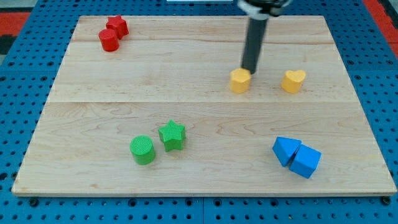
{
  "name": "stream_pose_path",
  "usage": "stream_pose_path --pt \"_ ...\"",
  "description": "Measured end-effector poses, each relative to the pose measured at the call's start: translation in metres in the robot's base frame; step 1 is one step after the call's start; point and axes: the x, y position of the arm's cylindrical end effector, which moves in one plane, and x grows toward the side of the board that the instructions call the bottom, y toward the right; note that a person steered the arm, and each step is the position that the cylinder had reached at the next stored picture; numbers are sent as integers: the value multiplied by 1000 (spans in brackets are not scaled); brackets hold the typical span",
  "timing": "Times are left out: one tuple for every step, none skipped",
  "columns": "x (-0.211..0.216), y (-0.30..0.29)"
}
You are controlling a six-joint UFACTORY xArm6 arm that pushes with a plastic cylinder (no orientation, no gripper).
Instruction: Slide the yellow heart towards the yellow hexagon
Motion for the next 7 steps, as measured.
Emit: stream_pose_path --pt "7 14" --pt "31 -29" --pt "31 -84" --pt "76 -23" --pt "76 79" --pt "68 191" --pt "30 254"
